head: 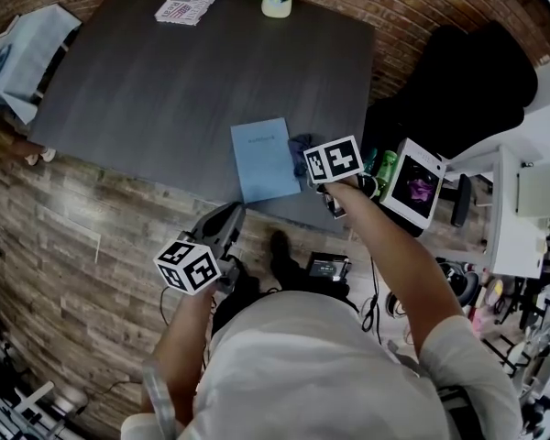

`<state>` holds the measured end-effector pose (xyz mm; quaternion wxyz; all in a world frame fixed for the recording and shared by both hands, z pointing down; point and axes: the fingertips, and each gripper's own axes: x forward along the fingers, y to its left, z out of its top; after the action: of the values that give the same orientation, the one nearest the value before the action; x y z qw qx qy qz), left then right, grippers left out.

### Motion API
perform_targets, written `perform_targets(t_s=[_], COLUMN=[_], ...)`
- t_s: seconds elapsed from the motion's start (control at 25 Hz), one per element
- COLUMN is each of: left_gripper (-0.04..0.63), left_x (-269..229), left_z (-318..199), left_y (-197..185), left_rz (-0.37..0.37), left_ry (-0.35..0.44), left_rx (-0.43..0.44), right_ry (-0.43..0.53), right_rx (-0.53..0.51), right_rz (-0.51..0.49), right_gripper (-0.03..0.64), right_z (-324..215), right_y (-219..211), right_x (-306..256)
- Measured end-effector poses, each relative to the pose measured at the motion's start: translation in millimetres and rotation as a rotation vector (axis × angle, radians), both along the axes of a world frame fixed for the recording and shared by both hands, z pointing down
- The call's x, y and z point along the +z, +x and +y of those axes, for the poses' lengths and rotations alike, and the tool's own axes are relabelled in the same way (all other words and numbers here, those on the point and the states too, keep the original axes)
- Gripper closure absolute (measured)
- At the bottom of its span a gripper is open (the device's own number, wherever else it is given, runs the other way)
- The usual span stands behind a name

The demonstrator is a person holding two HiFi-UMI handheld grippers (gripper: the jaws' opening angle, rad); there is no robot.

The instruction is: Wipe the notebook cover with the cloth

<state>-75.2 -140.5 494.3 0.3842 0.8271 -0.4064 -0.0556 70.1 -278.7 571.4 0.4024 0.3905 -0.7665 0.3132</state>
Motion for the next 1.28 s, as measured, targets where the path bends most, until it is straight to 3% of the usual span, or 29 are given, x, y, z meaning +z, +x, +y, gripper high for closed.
perform_targets(t_s=[0.36, 0.84, 1.28], left_gripper=[0.586, 0.586, 0.586], left_x=[1.7, 8.3, 9.8], left_z=[12.6, 36.2, 59.7], left_y=[-29.7, -76.5, -117.3], left_rz=[-0.007, -0.028, -0.023], left_ry=[-0.006, -0.025, -0.038], left_rx=[-0.054, -0.153, -0.192], right_ry=[-0.001, -0.082, -0.156], right_rx=[-0.093, -0.201, -0.206], right_rz=[-0.071, -0.139, -0.134], right_gripper=[0.511, 0.511, 0.511], right_z=[22.0, 66.4, 97.5], right_y=[-54.2, -125.8, -163.9], right_x=[-13.9, 3.1, 28.8])
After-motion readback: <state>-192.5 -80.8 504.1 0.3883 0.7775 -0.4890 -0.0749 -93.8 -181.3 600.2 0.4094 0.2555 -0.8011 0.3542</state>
